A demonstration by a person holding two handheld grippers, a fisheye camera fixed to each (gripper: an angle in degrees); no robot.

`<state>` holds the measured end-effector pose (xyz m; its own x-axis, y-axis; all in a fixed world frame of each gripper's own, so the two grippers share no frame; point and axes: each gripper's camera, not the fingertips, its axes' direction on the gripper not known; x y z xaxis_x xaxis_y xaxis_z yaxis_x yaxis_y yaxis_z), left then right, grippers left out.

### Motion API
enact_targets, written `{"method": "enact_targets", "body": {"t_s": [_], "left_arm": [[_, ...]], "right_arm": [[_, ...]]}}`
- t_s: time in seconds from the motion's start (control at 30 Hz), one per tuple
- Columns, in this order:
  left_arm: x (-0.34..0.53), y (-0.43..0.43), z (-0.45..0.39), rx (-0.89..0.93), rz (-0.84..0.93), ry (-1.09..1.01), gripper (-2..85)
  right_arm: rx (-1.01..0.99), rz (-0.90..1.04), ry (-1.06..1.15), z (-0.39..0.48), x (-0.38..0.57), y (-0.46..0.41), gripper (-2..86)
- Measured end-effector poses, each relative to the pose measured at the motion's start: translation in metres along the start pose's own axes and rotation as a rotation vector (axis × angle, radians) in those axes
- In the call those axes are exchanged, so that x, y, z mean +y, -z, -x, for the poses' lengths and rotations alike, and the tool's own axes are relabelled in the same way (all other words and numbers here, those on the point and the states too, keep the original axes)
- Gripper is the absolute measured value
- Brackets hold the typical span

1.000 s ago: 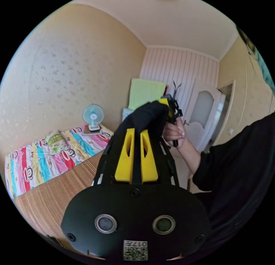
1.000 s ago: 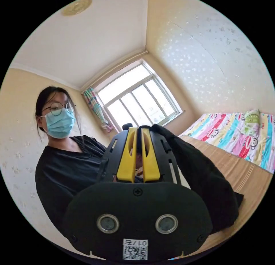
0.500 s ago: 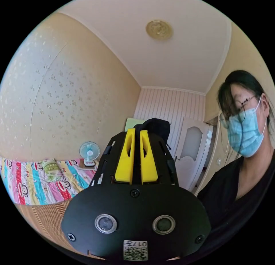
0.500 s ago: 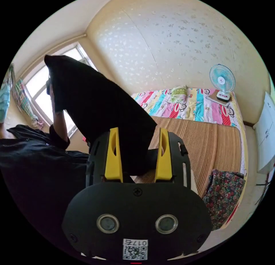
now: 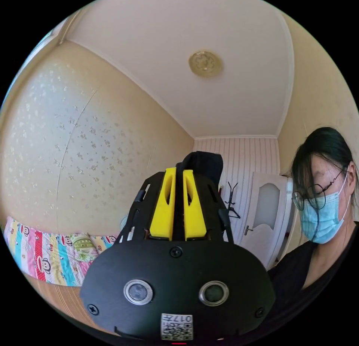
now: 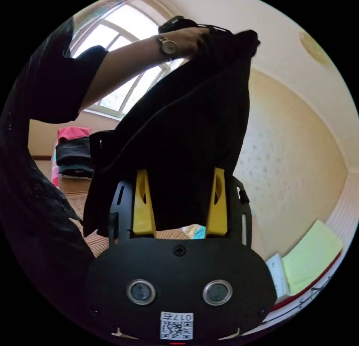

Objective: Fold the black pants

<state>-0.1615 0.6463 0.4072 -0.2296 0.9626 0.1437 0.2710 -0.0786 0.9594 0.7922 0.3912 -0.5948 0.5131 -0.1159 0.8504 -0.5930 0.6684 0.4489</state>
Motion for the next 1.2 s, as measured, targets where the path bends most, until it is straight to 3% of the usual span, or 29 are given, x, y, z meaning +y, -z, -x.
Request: {"method": "enact_targets", "body": {"t_s": [0.07,0.13,0.33,0.4,0.47,0.6,0.83,0.9,1.03,1.1,1.17,1.2], "left_arm": [[-0.016,0.015,0.001,-0.042,-0.016,-0.006,3.6],[-0.027,0.030,0.005,-0.076,-0.021,-0.017,3.7],[-0.058,0.100,0.044,-0.147,-0.028,-0.008,3.7],[-0.067,0.122,0.057,-0.076,-0.040,-0.026,3.6],[-0.084,0.142,0.069,0.079,0.011,-0.066,3.6],[-0.095,0.161,0.053,0.115,0.058,-0.183,3.2],[-0.075,0.148,0.026,-0.291,-0.041,-0.184,2.0],[-0.085,0.121,0.048,-0.342,0.023,-0.177,1.6],[-0.118,0.023,0.190,-0.384,0.226,-0.039,1.1],[-0.129,-0.037,0.287,-0.456,0.336,0.033,0.9],[-0.120,-0.117,0.433,-0.644,0.465,0.103,0.4],[-0.112,-0.131,0.467,-0.717,0.503,0.112,0.2]], "right_arm": [[0.012,-0.036,0.021,-0.006,-0.019,0.002,8.7],[-0.074,-0.129,-0.018,-0.034,-0.029,0.013,4.8],[-0.495,-0.421,-0.683,-0.236,-0.019,0.024,3.4],[-0.749,-0.601,-0.801,-0.287,-0.011,0.013,3.1],[-0.793,-0.675,-0.825,-0.309,-0.018,0.017,2.9],[-0.718,-0.718,-0.752,-0.335,-0.045,0.053,2.6],[-0.448,-0.700,-0.711,-0.347,-0.054,0.063,2.5],[-0.338,-0.609,-0.762,-0.371,-0.057,0.027,2.6],[-0.374,-0.442,-0.884,-0.449,-0.057,-0.095,3.3],[-0.321,-0.235,-0.891,-0.510,-0.076,-0.219,4.2],[-0.264,-0.085,-0.917,-0.552,-0.085,-0.330,5.3],[-0.240,0.025,-0.920,-0.573,-0.081,-0.399,5.9]]}}
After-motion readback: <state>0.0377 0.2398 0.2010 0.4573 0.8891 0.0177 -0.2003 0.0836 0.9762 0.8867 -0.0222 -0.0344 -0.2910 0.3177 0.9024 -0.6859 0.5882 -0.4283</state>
